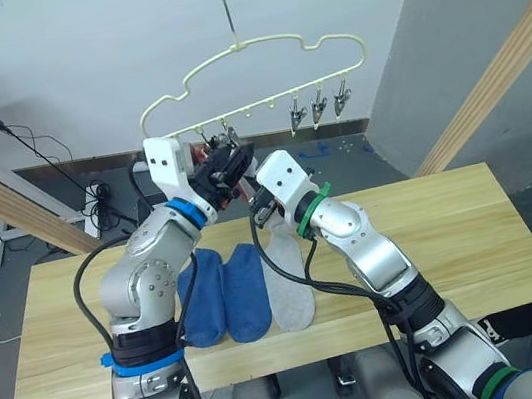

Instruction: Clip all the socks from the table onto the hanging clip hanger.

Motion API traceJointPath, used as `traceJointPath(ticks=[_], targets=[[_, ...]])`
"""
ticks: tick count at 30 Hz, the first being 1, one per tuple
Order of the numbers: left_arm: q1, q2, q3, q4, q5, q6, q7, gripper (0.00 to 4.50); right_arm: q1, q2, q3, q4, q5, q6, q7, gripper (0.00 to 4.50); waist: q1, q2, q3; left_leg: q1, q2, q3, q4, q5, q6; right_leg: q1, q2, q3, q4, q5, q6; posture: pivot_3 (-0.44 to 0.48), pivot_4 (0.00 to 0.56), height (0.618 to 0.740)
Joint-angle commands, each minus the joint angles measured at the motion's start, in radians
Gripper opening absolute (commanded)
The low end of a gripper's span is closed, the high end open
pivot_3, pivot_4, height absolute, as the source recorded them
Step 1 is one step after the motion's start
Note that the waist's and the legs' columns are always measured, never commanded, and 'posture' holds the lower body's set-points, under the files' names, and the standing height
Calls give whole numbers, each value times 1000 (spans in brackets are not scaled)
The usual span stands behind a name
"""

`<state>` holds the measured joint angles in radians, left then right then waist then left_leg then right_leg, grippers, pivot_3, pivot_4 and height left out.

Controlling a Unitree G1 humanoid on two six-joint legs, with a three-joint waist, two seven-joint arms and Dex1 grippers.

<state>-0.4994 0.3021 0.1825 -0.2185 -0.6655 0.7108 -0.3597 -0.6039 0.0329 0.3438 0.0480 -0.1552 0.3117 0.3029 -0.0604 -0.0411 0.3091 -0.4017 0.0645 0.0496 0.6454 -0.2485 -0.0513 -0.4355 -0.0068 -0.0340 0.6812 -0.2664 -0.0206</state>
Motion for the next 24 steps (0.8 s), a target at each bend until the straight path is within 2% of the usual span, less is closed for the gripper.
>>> traceJointPath(ticks=[1,8,13,18,24], targets=[[37,52,-23,-90,2,-23,-70,2479,-13,12,-5,-11,9,-24,-1,0,0,0,0,0,0,0,0,0,0,0,0,0,0,0,0,-133,282,740],[84,95,-36,-125,18,-57,-115,2479,-13,9,-8,-3,13,-30,7,0,3,0,0,0,0,-1,0,0,0,0,0,0,0,0,0,-126,281,740],[82,98,-34,-118,28,-70,-113,2512,-7,8,-12,-6,24,-30,9,1505,3,0,0,0,0,-1,0,0,0,0,0,0,0,0,0,-124,282,740],[91,110,-38,-125,50,-95,-129,2512,21,-34,0,-62,15,7,33,3370,3,0,0,0,0,-1,0,0,0,0,0,0,0,0,0,-125,284,740],[156,204,-55,-170,120,-186,-220,2512,140,-165,-37,-265,36,97,102,3370,2,0,0,0,0,-1,0,0,0,0,0,0,0,0,0,-130,294,740]])
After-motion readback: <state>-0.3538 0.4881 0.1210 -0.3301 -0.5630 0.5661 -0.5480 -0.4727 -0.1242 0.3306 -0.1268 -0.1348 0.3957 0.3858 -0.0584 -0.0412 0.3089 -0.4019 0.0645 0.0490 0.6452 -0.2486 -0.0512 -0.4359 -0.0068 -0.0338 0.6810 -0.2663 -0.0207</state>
